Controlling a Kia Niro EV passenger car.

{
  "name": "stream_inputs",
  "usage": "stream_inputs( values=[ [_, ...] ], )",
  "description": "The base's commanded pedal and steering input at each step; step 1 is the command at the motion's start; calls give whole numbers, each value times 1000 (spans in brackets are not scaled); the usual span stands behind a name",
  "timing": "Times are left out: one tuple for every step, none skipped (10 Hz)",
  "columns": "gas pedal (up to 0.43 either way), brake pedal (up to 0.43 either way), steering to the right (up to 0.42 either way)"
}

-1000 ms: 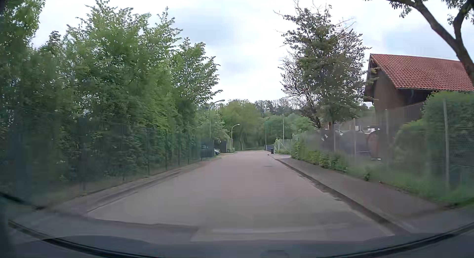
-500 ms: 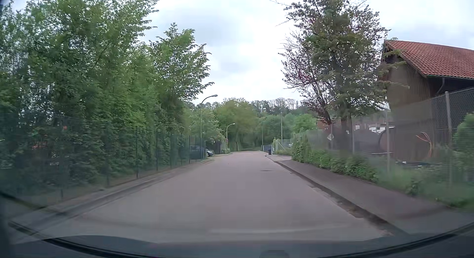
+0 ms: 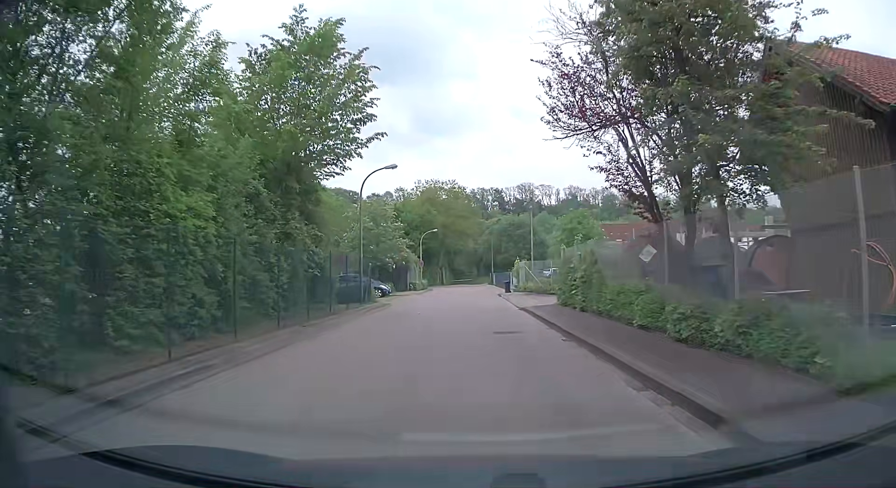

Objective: Follow the waypoints while adhering to traffic rules and regulations

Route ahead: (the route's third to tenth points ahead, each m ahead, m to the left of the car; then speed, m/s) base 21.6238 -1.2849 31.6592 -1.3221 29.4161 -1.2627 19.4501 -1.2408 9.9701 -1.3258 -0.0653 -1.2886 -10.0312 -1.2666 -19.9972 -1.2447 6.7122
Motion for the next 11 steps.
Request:
stream_inputs(
  values=[
    [0, 0, 9],
    [0, 0, 8],
    [0, 0, 7],
    [0, 0, 7],
    [0, 0, 7],
    [0, 0, 7],
    [0, 0, 6],
    [0, 0, 6],
    [0, 0, 6],
    [0, 0, 6],
    [0, 0, 6]
  ],
)
